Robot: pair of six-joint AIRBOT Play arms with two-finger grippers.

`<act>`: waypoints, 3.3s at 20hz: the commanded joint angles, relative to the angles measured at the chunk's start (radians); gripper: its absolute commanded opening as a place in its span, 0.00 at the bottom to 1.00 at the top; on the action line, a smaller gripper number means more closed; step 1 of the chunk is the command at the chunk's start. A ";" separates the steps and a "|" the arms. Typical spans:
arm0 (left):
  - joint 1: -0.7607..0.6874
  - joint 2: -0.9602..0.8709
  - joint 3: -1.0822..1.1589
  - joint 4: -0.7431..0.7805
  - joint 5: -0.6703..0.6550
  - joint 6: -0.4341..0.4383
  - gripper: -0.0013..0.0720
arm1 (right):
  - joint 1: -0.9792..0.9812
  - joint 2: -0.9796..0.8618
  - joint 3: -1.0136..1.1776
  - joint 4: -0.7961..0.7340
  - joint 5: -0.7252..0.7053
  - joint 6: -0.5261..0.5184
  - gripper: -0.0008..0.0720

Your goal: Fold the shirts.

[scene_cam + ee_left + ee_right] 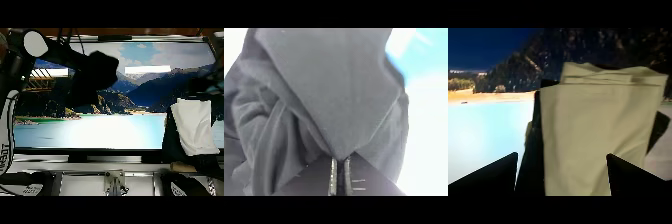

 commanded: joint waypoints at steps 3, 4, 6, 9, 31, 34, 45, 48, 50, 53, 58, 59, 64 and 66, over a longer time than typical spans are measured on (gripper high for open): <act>-0.248 0.033 -0.232 -0.108 0.065 -0.087 0.06 | 0.000 0.153 0.016 -0.168 0.002 0.000 0.93; -0.289 0.029 -0.288 -0.150 0.151 -0.113 0.06 | 0.000 0.157 0.016 -0.169 0.011 0.000 0.93; -0.347 -0.002 -0.329 -0.225 0.229 -0.134 0.59 | 0.000 0.155 0.016 -0.163 0.013 0.000 0.93; -0.283 0.010 -0.322 -0.166 0.087 -0.109 0.76 | 0.000 0.137 0.013 -0.107 0.028 -0.008 0.93; 0.452 -0.050 -0.818 -0.290 0.152 0.169 0.93 | 0.000 0.006 -0.497 0.516 0.115 0.011 0.93; 0.434 -0.073 -0.818 -0.293 0.153 0.182 0.86 | 0.000 0.006 -0.599 0.521 0.111 0.010 0.93; 0.402 0.001 -0.816 -0.353 0.129 0.281 0.06 | 0.001 0.006 -1.014 0.749 -0.203 0.070 0.93; 0.402 0.029 -0.816 -0.353 0.129 0.281 0.06 | 0.002 0.006 -1.038 0.814 -0.336 0.089 0.93; 0.402 0.038 -0.816 -0.353 0.129 0.281 0.06 | 0.002 0.006 -1.039 0.818 -0.377 0.100 0.93; 0.402 0.048 -0.816 -0.353 0.129 0.281 0.06 | 0.002 0.003 -1.039 0.819 -0.376 0.104 0.93; 0.403 0.053 -0.816 -0.353 0.127 0.280 0.06 | 0.080 -0.108 -1.041 0.819 -0.340 0.060 0.83; 0.403 0.058 -0.816 -0.353 0.126 0.280 0.06 | 0.121 -0.128 -1.040 0.819 -0.356 0.062 0.55; 0.433 0.125 -0.696 -0.352 0.129 0.281 0.06 | 0.153 -0.058 -0.909 0.695 -0.278 0.067 0.09; 0.449 0.179 -0.560 -0.352 0.129 0.281 0.06 | 0.153 0.043 -0.714 0.531 -0.209 0.067 0.09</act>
